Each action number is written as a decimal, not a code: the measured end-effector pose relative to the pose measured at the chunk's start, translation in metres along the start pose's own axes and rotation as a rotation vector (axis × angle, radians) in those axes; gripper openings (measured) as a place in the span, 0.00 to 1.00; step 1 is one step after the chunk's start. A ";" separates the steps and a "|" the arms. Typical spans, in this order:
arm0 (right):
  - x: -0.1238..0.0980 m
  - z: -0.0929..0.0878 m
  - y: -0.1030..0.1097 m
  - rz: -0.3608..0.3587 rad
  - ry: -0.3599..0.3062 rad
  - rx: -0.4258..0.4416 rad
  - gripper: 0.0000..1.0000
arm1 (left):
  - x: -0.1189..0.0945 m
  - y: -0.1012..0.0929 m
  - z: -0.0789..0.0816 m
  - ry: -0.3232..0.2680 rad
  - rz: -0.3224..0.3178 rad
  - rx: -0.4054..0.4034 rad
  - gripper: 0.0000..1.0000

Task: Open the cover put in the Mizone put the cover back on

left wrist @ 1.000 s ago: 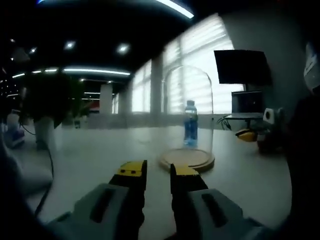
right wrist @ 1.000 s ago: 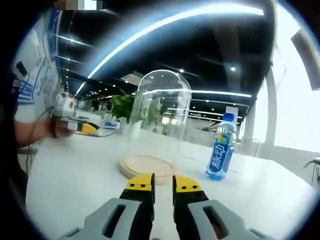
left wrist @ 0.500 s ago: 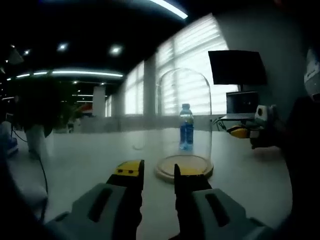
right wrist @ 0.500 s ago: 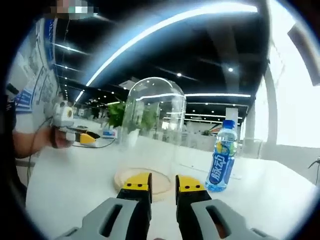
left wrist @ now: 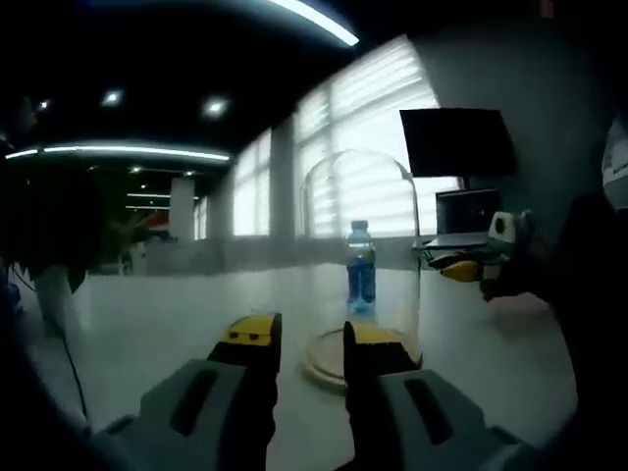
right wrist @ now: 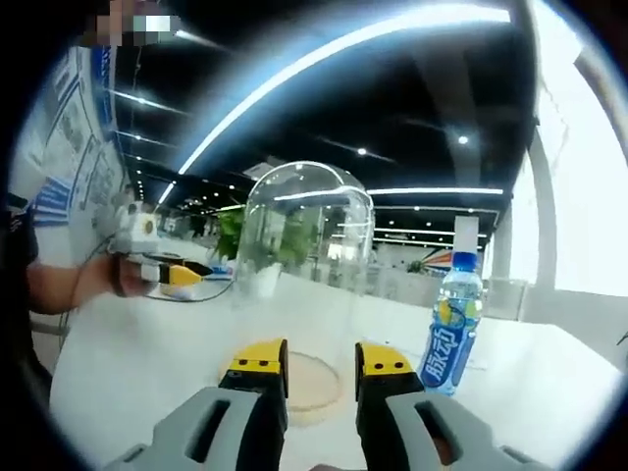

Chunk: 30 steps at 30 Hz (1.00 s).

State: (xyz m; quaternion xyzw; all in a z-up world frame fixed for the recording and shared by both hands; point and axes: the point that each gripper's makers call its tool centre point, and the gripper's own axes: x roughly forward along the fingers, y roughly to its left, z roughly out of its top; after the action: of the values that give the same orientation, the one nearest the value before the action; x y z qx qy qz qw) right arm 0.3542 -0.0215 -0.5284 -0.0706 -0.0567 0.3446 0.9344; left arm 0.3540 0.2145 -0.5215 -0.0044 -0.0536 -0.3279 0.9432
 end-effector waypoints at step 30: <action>0.050 -0.002 -0.006 0.177 0.011 0.173 0.51 | 0.066 -0.020 0.006 0.048 -0.213 -0.028 0.41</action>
State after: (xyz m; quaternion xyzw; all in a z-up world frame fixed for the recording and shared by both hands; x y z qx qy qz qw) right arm 0.3967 0.0065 -0.5267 0.0037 -0.0153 0.4288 0.9033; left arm 0.3920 0.1579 -0.5090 -0.0038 -0.0266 -0.4271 0.9038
